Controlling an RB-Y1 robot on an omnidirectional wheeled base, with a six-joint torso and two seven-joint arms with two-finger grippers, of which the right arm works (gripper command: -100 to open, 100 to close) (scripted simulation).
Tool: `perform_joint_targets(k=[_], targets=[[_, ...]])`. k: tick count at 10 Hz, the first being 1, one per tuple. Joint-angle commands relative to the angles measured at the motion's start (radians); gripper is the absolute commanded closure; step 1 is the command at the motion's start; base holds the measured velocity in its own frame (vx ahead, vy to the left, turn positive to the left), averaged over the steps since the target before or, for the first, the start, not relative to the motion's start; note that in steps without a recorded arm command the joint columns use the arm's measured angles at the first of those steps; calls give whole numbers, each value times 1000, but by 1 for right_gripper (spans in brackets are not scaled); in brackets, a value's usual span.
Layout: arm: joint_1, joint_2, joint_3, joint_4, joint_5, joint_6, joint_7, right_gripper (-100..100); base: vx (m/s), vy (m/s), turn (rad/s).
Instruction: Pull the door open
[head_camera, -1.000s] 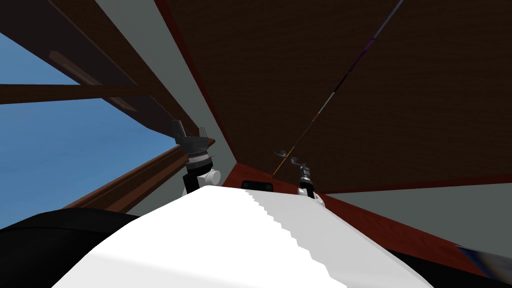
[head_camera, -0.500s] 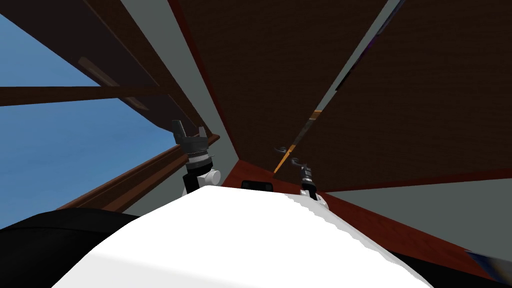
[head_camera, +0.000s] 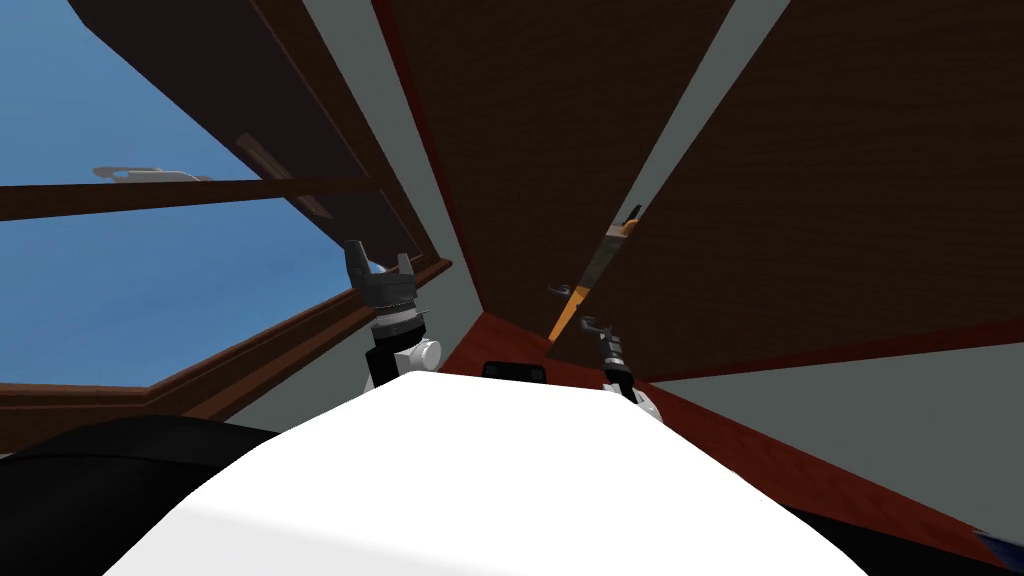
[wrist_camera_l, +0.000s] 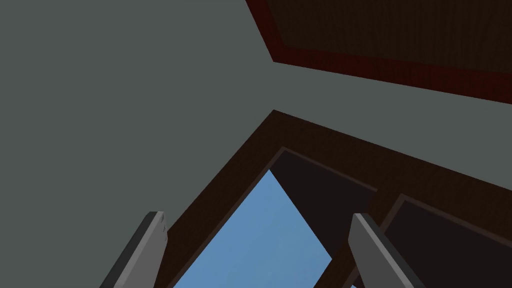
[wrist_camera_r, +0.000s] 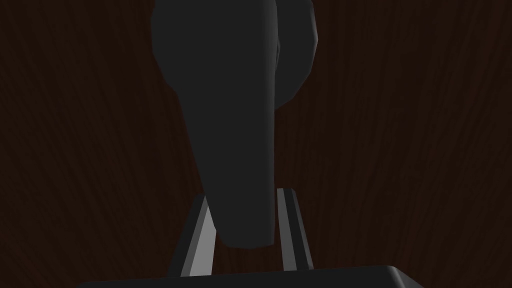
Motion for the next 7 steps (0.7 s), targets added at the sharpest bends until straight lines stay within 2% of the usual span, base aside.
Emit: perform_joint_targets(k=[1,2,3,6,7], targets=[[1,7,29,-4,21,-20,-22,100,-182,-49,103],[3,-4,11,-7,10,-4,-15,100,-86,-30,6],[21,-12,21,-6,25,-31,-35,100,-141,-35,102],[37,-20,30,-5,39,-59,-53,100,-140,-17,78],[49,-26,36,-5,50,-80,-66,100,-141,-39,93]])
